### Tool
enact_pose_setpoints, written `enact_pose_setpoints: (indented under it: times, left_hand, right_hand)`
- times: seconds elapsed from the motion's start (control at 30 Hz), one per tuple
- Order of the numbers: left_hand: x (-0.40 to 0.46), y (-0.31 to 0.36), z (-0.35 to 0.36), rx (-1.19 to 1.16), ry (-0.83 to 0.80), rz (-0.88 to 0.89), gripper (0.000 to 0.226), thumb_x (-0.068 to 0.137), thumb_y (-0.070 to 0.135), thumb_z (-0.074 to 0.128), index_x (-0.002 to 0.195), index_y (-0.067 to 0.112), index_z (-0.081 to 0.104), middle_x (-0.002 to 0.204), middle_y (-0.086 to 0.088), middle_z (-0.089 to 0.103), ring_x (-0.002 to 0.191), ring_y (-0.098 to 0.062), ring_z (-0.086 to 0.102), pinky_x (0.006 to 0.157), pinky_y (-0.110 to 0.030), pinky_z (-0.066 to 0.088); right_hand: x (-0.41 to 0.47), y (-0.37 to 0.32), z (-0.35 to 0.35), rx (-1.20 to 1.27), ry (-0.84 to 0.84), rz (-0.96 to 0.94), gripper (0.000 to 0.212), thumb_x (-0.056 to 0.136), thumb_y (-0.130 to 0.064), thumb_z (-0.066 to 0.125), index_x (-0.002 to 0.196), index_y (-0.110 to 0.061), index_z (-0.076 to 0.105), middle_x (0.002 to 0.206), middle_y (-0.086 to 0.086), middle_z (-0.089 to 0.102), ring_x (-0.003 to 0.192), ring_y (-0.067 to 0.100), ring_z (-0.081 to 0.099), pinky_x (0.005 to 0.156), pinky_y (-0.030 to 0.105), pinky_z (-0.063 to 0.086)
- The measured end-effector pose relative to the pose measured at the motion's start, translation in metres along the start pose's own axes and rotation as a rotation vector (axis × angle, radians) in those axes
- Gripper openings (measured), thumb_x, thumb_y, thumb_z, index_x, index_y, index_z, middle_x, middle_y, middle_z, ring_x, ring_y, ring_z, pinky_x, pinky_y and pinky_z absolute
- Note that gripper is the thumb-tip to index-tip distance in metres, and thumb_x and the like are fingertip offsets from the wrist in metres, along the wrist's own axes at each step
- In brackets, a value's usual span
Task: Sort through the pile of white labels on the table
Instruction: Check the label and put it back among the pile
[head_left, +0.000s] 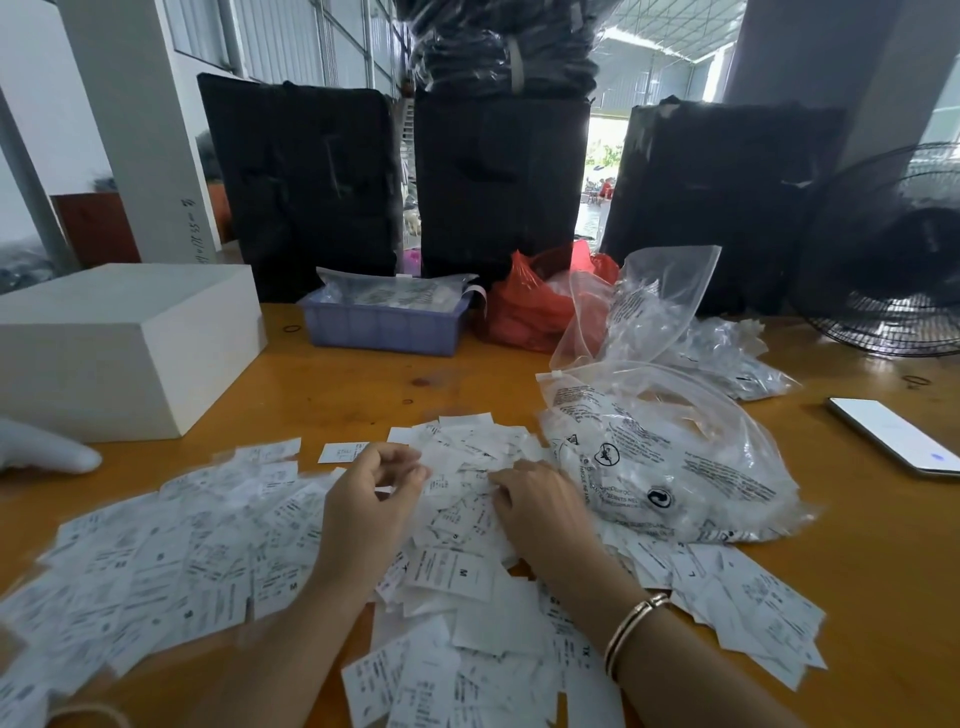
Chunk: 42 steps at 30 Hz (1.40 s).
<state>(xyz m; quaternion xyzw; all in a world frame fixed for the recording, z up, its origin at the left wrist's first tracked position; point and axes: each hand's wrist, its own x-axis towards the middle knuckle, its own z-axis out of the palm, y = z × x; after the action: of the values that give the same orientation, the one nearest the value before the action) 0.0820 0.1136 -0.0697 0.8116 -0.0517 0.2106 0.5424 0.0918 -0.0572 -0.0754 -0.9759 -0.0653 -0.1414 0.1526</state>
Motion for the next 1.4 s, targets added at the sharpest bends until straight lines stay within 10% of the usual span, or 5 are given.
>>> enact_pose_setpoints:
  times: [1.17, 1.4]
  left_hand:
    - [-0.002, -0.002, 0.002, 0.006, -0.026, 0.122, 0.022, 0.090, 0.021, 0.063, 0.095, 0.042, 0.057, 0.094, 0.026, 0.061, 0.092, 0.020, 0.053, 0.066, 0.000, 0.044]
    - [-0.001, 0.000, 0.000, -0.023, -0.021, 0.098, 0.026, 0.091, 0.018, 0.061, 0.092, 0.044, 0.055, 0.094, 0.024, 0.062, 0.090, 0.023, 0.052, 0.066, 0.002, 0.042]
  right_hand:
    - [-0.010, -0.001, 0.000, 0.012, -0.018, -0.183, 0.035, 0.095, -0.031, 0.041, 0.125, -0.023, 0.056, 0.134, -0.004, 0.053, 0.122, 0.016, 0.048, 0.108, 0.032, 0.026]
    - [-0.015, -0.001, -0.010, -0.018, 0.072, -0.202, 0.034, 0.099, -0.037, 0.034, 0.120, -0.023, 0.056, 0.103, -0.005, 0.067, 0.094, 0.013, 0.059, 0.097, 0.028, 0.031]
